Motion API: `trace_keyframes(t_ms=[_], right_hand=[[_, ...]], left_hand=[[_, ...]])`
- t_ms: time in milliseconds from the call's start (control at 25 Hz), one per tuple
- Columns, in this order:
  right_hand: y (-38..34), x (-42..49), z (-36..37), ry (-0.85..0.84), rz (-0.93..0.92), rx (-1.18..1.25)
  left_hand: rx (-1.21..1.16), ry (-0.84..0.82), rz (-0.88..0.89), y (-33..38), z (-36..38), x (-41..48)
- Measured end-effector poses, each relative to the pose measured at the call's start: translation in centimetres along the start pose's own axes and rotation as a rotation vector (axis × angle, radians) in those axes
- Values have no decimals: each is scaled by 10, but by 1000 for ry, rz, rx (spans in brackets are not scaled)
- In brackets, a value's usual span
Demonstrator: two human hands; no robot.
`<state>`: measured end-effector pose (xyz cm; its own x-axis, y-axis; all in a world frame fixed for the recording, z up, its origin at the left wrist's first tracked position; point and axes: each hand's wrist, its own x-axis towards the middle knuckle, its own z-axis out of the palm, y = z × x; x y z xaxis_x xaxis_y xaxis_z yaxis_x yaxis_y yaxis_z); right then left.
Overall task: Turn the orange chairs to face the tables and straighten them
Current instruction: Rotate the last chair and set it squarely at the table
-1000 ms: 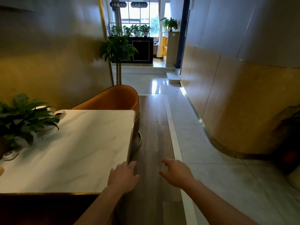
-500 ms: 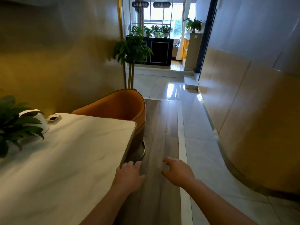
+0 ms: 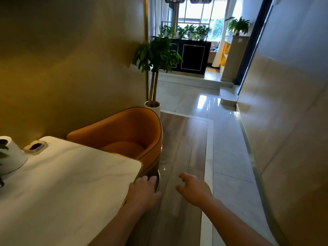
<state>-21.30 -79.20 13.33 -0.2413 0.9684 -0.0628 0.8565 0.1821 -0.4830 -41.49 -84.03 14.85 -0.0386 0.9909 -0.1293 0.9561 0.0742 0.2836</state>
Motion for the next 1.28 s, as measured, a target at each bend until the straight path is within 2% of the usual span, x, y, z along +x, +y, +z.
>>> trace_keyframes(t_ms=[320, 600, 880, 1120, 1280], right_hand=[[93, 218, -44, -84, -230, -71], [136, 386, -73, -267, -331, -120], [114, 577, -54, -437, -500, -187], [63, 731, -49, -495, -638, -232], [27, 816, -26, -596, -713, -237]], left_hand=[[-51, 57, -182, 70, 19, 190], [-121, 34, -359, 91, 21, 330], [-149, -24, -536, 44, 31, 490], [-200, -125, -638, 8, 14, 607], [-247, -137, -761, -23, 2, 664]])
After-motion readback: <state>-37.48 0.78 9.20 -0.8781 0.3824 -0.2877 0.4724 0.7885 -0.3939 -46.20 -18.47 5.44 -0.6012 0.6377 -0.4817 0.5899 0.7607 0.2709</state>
